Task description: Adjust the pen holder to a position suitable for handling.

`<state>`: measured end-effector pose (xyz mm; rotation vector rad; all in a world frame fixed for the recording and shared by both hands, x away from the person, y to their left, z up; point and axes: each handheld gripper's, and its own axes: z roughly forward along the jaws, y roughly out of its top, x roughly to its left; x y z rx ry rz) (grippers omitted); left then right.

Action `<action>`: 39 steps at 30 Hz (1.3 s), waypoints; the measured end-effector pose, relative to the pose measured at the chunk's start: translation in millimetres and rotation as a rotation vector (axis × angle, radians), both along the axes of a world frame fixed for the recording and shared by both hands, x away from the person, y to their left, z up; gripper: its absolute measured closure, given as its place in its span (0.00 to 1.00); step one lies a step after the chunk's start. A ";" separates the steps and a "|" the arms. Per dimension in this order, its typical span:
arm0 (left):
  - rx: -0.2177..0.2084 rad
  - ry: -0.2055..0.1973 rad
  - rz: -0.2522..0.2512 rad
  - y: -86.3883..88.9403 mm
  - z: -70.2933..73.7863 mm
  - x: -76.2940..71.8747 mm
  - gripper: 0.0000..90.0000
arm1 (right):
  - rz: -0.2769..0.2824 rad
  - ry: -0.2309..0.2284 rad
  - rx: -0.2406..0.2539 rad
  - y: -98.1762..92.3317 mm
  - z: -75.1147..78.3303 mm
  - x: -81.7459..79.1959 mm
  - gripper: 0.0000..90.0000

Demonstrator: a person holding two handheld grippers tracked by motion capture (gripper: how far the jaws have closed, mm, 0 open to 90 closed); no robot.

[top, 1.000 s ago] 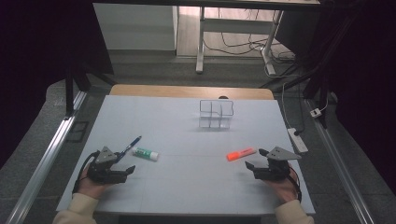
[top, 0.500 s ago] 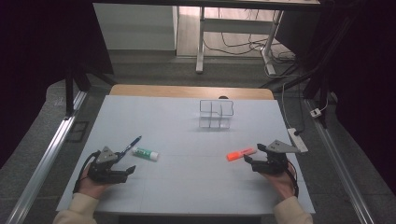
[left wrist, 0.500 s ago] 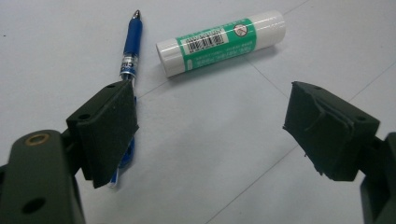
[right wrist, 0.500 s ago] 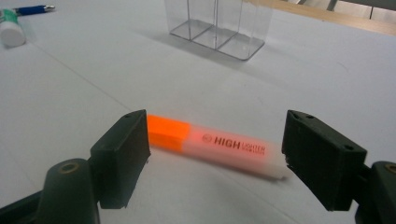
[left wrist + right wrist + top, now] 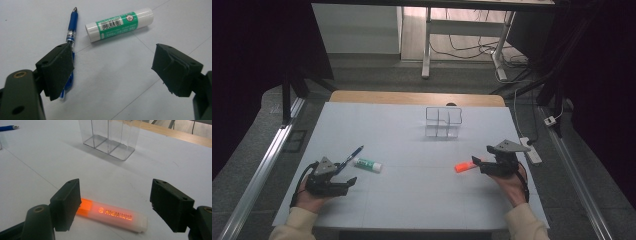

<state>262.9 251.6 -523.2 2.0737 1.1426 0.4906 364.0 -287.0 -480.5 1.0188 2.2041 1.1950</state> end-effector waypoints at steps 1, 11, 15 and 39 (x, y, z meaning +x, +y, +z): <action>-0.001 0.002 0.001 -0.1 -0.3 -0.1 0.19 | 0.002 0.004 -0.001 0.9 0.4 2.1 0.27; -0.001 0.002 -0.001 -0.3 -0.6 -1.0 0.19 | -0.029 0.049 -0.019 12.5 7.5 32.1 0.27; -0.004 0.000 -0.001 0.9 -0.3 -1.2 0.19 | -0.047 0.062 -0.020 16.3 9.4 46.2 0.27; 0.005 0.005 -0.004 0.8 -2.2 -0.4 0.19 | -0.092 0.077 0.034 26.1 4.6 100.3 0.37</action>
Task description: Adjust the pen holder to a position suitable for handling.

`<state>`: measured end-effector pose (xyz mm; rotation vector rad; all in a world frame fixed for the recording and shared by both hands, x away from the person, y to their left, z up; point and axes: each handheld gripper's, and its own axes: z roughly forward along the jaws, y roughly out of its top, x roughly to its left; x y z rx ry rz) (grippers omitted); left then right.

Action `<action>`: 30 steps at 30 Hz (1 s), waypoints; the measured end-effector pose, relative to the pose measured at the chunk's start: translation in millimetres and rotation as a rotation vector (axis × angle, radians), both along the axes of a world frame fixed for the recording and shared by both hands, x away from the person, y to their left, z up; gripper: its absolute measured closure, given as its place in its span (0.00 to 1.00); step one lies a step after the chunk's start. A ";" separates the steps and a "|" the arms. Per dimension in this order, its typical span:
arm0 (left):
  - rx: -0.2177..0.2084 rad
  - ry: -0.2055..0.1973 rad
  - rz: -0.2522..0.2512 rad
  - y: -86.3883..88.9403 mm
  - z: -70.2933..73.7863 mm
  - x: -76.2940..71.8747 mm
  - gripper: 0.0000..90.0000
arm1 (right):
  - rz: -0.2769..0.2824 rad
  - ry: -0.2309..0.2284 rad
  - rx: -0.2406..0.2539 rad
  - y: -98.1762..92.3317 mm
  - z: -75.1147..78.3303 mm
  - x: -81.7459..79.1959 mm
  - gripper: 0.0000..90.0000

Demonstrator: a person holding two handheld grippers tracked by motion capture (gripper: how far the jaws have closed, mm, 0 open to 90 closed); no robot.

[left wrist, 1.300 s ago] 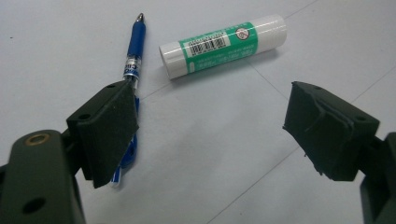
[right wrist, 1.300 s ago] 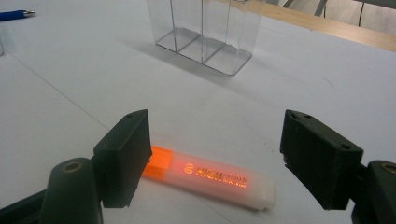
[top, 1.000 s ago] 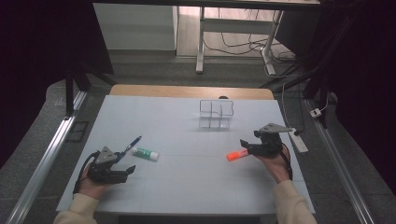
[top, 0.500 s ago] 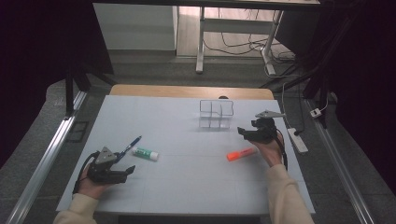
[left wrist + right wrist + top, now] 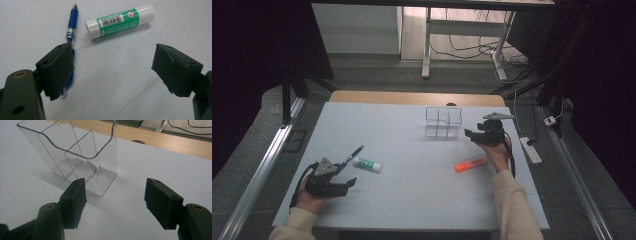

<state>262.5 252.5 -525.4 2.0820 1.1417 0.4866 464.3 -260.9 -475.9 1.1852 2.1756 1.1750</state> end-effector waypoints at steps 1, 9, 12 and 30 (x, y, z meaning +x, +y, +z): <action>0.000 -0.001 0.000 -0.1 0.2 0.0 0.19 | 0.003 -0.002 0.002 1.2 0.2 1.9 0.39; 0.001 -0.004 0.001 0.8 0.3 -1.2 0.19 | -0.002 0.012 -0.022 9.7 -1.9 13.9 0.48; 0.002 -0.004 0.002 0.4 0.0 -0.9 0.19 | -0.002 0.022 -0.023 12.9 -5.1 18.3 0.56; 0.014 0.003 0.002 0.6 -1.7 0.2 0.19 | 0.020 0.033 -0.052 18.0 -15.3 37.5 1.00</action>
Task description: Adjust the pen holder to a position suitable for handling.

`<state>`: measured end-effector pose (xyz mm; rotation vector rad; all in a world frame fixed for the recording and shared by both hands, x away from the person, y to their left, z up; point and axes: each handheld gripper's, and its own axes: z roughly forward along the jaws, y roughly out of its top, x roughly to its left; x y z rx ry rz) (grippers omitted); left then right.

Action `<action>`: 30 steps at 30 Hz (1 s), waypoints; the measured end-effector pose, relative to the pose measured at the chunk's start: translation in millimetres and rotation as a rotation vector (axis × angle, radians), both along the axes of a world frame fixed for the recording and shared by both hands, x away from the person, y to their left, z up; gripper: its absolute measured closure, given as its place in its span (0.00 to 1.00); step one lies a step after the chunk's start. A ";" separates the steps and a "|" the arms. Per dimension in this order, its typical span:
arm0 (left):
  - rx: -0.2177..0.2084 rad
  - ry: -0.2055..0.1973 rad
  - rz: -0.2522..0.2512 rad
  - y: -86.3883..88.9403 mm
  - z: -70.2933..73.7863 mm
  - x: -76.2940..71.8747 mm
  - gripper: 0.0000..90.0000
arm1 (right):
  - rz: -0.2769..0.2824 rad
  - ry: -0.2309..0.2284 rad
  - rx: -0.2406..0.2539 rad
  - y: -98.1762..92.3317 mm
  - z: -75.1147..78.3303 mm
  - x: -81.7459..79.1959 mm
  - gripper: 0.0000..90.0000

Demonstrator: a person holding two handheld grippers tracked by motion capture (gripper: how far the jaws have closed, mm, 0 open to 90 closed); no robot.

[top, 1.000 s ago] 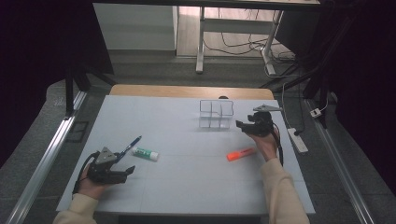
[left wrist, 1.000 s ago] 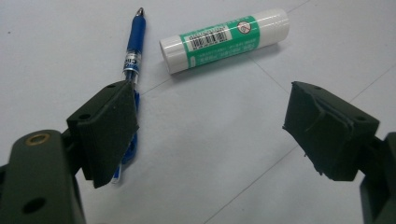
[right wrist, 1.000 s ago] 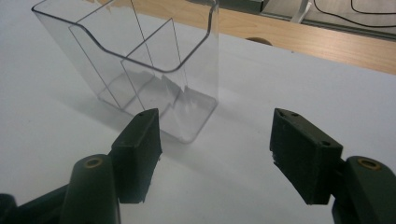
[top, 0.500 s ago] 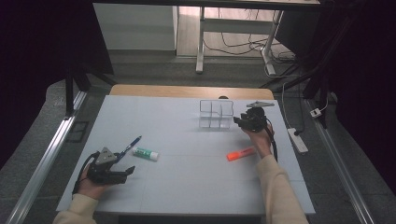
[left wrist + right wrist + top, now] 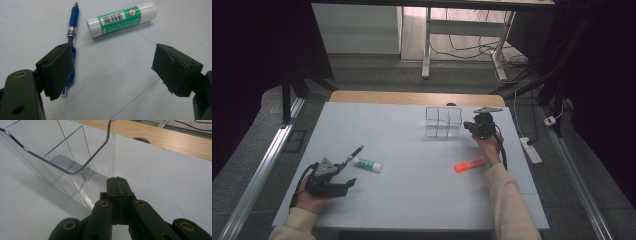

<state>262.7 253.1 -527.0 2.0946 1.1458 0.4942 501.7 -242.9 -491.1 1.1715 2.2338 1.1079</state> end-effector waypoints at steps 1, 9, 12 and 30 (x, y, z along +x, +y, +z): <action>0.000 0.000 0.000 0.0 0.0 -0.1 0.19 | 0.002 0.002 -0.001 0.6 -0.2 0.5 1.00; 0.003 0.000 0.000 -0.1 -0.6 0.2 0.19 | -0.004 -0.013 -0.002 4.9 -1.8 6.7 1.00; 0.003 0.000 0.001 0.1 -0.8 0.3 0.19 | 0.000 -0.007 0.007 5.3 -4.1 10.6 1.00; 0.007 0.004 -0.002 0.5 -1.9 0.5 0.19 | 0.019 -0.005 0.016 9.1 -7.4 12.8 1.00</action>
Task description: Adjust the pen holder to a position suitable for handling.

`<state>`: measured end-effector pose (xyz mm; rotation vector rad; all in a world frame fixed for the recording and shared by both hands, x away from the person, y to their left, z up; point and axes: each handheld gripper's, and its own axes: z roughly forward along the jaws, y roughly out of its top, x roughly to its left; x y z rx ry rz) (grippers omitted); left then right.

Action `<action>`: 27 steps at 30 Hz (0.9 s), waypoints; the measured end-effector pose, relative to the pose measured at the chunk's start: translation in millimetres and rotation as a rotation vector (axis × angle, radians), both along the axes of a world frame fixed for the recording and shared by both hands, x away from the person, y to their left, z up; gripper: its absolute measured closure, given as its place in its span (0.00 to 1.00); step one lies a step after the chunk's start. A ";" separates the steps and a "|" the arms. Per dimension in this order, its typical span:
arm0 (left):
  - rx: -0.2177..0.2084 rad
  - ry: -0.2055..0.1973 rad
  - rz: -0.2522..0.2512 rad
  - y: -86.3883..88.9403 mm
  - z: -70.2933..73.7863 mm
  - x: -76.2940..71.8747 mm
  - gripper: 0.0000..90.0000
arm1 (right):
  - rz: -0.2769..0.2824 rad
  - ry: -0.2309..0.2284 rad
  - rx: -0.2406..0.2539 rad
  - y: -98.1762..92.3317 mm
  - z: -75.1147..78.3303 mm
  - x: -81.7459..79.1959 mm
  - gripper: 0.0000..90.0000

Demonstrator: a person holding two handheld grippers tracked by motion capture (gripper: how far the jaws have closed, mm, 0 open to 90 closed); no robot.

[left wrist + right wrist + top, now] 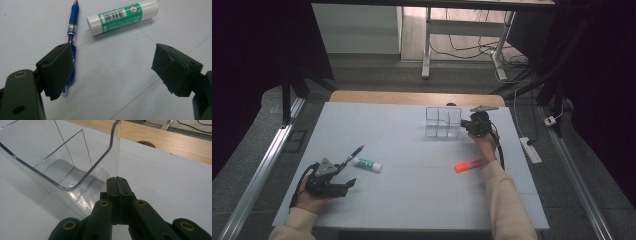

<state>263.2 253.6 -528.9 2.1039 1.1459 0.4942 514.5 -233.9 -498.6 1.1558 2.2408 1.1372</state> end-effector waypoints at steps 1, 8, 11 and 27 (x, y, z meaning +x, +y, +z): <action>0.001 0.000 -0.001 -0.1 0.0 0.0 0.19 | 0.001 0.000 -0.004 0.0 0.1 -0.1 1.00; 0.004 0.001 -0.005 -0.5 -0.3 0.0 0.19 | 0.002 0.002 -0.006 1.6 -0.2 -0.2 1.00; 0.004 0.002 -0.005 -0.5 -0.5 0.0 0.19 | 0.005 0.003 -0.004 3.2 -0.9 -0.2 1.00; 0.014 0.005 -0.010 -1.5 -1.0 0.0 0.19 | 0.024 -0.002 -0.018 17.5 -5.6 0.4 1.00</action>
